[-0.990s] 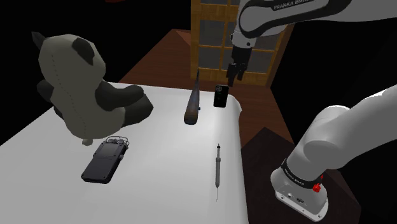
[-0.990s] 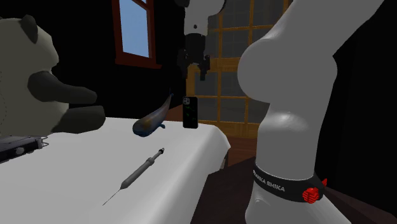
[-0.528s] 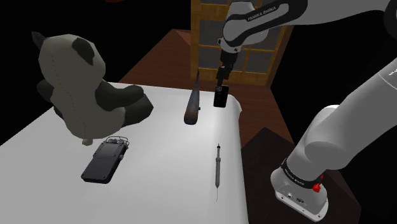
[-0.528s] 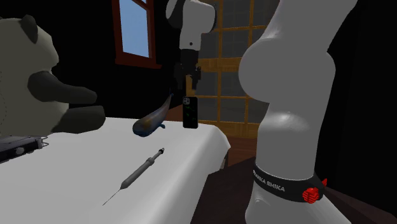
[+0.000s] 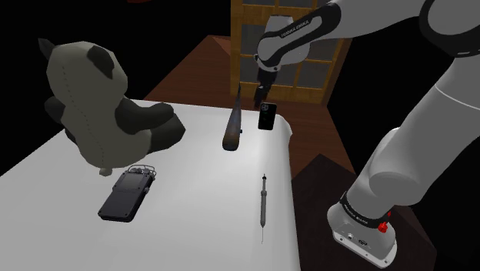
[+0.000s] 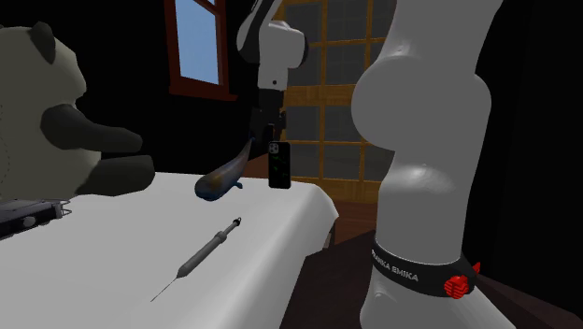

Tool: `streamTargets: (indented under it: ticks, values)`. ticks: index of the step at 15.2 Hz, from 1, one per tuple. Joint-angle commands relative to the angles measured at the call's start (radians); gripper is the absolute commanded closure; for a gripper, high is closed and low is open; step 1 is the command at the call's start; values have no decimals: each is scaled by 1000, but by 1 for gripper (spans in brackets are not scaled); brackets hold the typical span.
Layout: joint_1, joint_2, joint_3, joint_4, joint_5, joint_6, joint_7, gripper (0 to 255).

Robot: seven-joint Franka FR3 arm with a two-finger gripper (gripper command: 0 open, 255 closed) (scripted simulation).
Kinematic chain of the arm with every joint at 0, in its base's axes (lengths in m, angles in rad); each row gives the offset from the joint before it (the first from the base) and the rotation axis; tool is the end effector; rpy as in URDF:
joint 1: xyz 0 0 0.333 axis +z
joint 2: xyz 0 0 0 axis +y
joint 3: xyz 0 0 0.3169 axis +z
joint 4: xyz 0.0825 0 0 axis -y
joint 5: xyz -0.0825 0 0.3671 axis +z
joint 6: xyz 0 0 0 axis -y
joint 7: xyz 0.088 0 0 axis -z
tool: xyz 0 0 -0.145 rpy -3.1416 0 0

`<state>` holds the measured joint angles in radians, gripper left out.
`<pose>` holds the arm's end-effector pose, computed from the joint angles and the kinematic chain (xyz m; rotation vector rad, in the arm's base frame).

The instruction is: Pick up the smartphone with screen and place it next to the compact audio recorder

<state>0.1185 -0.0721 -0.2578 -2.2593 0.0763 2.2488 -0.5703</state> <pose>0.4993 -0.0659 0.3698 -3.0282 -0.5902 -0.1275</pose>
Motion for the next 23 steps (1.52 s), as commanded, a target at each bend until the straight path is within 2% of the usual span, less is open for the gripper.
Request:
streamTargets:
  ticks: [1,10,11,20,23]
  values:
    - [1,19,0,-7,8,27,-6,0]
    - [2,33,0,-15,14,47,-11,0]
    - [2,33,0,-15,14,47,-11,255]
    - [2,33,0,-15,14,47,-11,255]
    - [2,11,1,4,4,7,-1,255]
